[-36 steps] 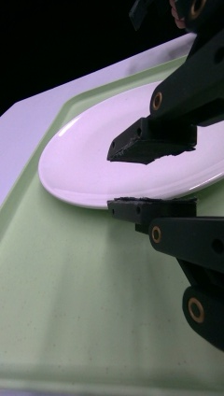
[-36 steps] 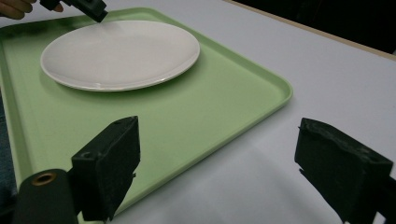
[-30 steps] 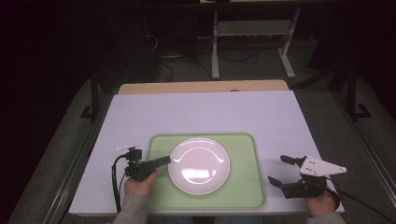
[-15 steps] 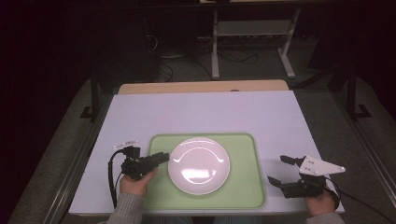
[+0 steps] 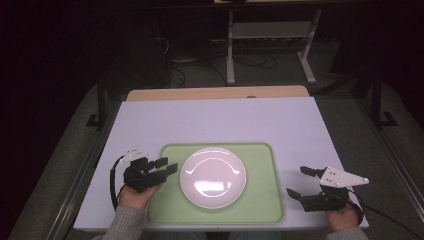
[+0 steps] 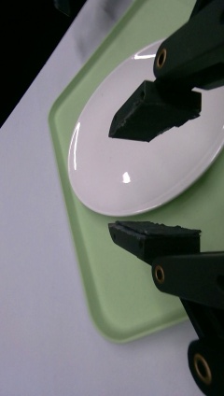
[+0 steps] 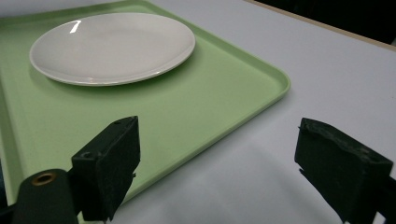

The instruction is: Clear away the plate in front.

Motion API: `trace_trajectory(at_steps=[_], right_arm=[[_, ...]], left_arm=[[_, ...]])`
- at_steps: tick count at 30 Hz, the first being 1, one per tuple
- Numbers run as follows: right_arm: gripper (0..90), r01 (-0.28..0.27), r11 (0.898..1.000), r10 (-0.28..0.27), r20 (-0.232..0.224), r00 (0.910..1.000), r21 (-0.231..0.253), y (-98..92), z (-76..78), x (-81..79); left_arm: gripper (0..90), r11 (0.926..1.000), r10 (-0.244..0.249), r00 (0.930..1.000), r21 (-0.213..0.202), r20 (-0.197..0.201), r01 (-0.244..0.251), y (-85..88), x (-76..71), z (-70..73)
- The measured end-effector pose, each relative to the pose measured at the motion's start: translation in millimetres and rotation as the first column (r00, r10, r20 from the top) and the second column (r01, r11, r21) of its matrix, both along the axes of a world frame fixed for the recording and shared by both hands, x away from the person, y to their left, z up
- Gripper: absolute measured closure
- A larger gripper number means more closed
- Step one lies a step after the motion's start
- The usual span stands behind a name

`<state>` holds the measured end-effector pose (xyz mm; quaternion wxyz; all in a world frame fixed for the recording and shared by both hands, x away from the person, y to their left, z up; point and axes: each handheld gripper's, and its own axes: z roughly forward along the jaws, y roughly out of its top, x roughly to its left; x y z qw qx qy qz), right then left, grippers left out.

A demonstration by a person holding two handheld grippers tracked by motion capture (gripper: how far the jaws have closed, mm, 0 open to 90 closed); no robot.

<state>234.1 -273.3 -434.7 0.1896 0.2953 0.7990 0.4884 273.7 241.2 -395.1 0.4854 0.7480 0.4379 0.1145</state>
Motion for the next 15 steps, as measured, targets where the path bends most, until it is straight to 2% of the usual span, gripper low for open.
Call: trace_trajectory(at_steps=[7, 10, 15], right_arm=[[13.4, 0.005, 1.000, -0.005, -0.004, 1.0000, -0.001, 0.0, -0.4, 0.5], [13.4, 0.007, 1.000, -0.007, -0.005, 1.0000, -0.002, -0.2, -0.4, 0.5], [13.4, 0.009, 1.000, -0.009, -0.009, 0.9999, -0.003, -0.4, -0.6, 0.7]], left_arm=[[40.1, 0.9983, -0.041, 0.9963, 0.045, 0.075, 0.038, 4.7, -2.2, 5.6], [38.6, 0.9940, -0.065, 0.9907, 0.095, 0.119, 0.054, 5.7, -5.2, 5.9], [35.0, 0.9905, -0.080, 0.9827, 0.124, 0.167, 0.059, 12.2, -10.5, 4.2]])
